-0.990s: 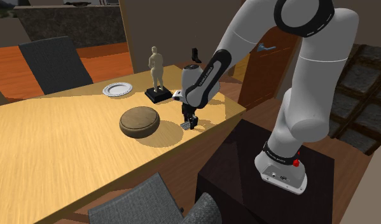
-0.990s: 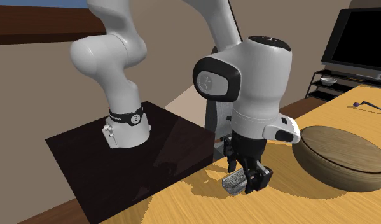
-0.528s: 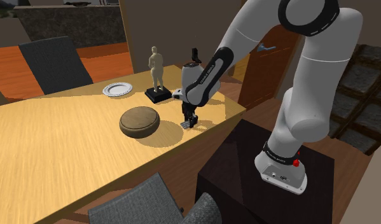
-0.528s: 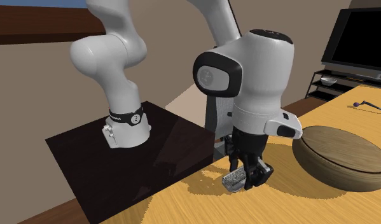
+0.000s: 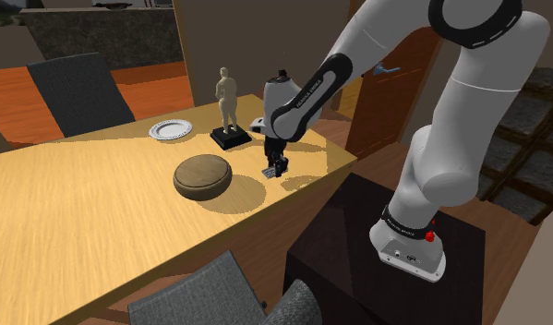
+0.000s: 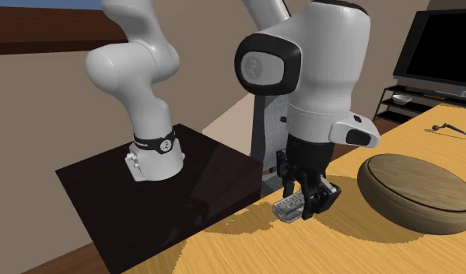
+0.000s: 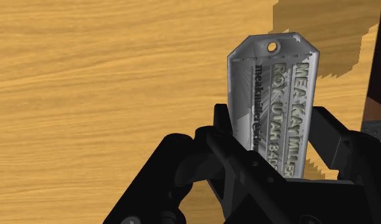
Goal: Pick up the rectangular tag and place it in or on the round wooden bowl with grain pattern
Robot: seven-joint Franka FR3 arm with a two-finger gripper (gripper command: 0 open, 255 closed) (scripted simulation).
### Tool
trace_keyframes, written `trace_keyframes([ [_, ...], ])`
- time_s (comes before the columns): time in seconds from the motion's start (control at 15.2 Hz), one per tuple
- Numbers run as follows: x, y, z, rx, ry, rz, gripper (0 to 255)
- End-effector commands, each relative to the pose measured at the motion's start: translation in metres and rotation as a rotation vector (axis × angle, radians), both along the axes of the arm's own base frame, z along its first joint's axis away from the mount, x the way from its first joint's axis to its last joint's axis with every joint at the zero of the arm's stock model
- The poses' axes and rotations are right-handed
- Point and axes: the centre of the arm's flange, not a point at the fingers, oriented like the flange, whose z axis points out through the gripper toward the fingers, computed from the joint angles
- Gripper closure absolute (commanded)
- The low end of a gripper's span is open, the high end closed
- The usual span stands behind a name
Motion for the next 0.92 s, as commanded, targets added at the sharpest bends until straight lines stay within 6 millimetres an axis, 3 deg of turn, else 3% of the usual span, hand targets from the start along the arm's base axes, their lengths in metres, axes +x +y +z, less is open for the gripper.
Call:
trace_keyframes([
  [0.0,0.000,0.001,0.011,0.000,0.000,0.000,255],
  [0.86,0.000,0.001,0.079,0.000,0.000,0.000,255],
])
